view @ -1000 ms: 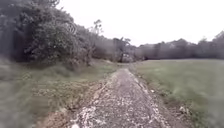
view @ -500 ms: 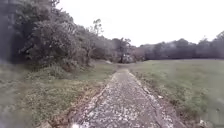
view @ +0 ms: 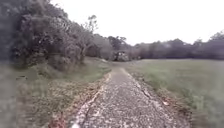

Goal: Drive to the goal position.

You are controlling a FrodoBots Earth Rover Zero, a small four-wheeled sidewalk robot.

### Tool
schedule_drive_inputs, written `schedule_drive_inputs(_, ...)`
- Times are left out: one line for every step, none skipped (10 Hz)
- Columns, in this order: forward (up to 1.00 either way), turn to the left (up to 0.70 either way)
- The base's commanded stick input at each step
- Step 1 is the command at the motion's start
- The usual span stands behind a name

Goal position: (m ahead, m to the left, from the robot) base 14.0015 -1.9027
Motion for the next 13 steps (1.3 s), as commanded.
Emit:
schedule_drive_inputs(0.7, 0.0)
schedule_drive_inputs(0.7, 0.0)
schedule_drive_inputs(0.7, 0.0)
schedule_drive_inputs(0.7, 0.0)
schedule_drive_inputs(0.7, 0.0)
schedule_drive_inputs(0.7, 0.0)
schedule_drive_inputs(0.7, 0.0)
schedule_drive_inputs(0.7, 0.0)
schedule_drive_inputs(0.7, 0.0)
schedule_drive_inputs(0.7, 0.0)
schedule_drive_inputs(0.7, 0.0)
schedule_drive_inputs(0.7, 0.0)
schedule_drive_inputs(0.7, 0.03)
